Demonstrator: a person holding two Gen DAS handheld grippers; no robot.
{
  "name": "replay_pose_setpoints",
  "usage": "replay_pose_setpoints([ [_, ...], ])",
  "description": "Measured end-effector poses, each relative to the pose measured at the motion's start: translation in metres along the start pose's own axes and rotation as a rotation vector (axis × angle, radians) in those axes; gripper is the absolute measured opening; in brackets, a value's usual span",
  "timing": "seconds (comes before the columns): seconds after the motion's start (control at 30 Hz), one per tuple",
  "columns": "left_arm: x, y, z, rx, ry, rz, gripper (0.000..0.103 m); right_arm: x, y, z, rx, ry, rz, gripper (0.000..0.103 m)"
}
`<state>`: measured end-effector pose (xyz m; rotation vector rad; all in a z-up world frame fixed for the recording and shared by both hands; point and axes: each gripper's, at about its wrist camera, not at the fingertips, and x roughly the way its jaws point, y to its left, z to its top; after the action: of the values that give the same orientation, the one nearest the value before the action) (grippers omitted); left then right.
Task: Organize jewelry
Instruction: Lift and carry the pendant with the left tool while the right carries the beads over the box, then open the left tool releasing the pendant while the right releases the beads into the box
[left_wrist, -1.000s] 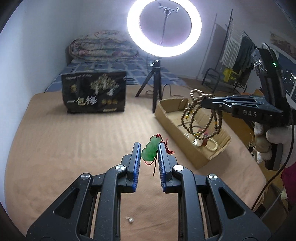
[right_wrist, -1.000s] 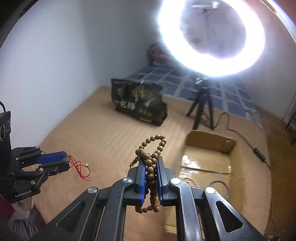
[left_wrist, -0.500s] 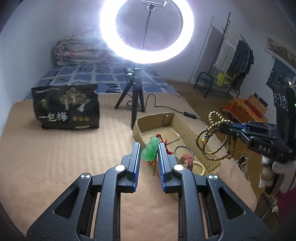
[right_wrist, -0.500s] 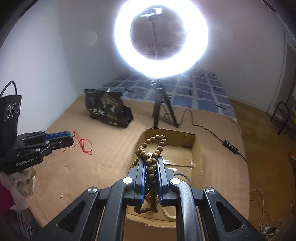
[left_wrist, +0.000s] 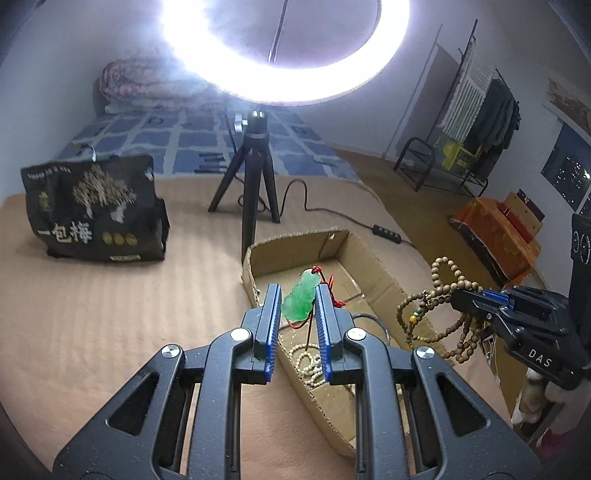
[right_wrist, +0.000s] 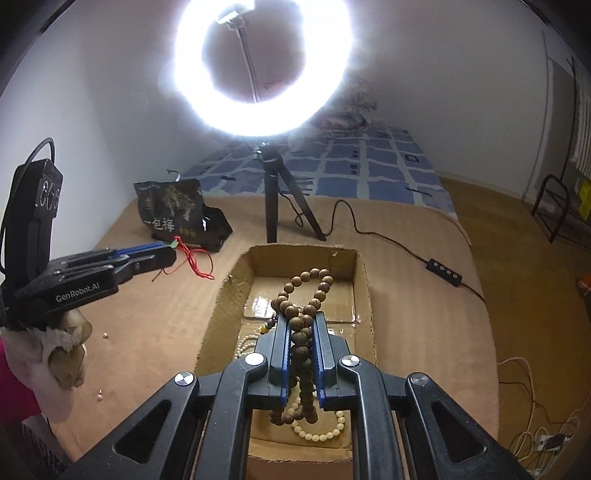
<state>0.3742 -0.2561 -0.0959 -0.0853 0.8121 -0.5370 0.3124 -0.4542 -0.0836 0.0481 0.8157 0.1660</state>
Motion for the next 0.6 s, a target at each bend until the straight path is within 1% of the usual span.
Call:
replay_pose_setpoints([
  [0.13, 0.013, 0.000, -0.002, -0.013, 0.014, -0.003, 0.017, 0.012, -0.003, -0.008, 0.011, 0.020, 0.009, 0.008],
  [0.4, 0.027, -0.003, 0.000, -0.036, 0.024, -0.028, 0.017, 0.024, -0.008, -0.016, 0.020, 0.047, 0.007, 0.008],
  [0.57, 0.030, -0.007, 0.000, -0.033, 0.028, -0.010, 0.017, 0.024, -0.011, -0.019, 0.029, 0.053, 0.016, 0.009],
  [0.6, 0.030, -0.008, 0.000, -0.031, 0.031, -0.007, 0.018, 0.024, -0.011, -0.019, 0.031, 0.052, 0.023, 0.012],
])
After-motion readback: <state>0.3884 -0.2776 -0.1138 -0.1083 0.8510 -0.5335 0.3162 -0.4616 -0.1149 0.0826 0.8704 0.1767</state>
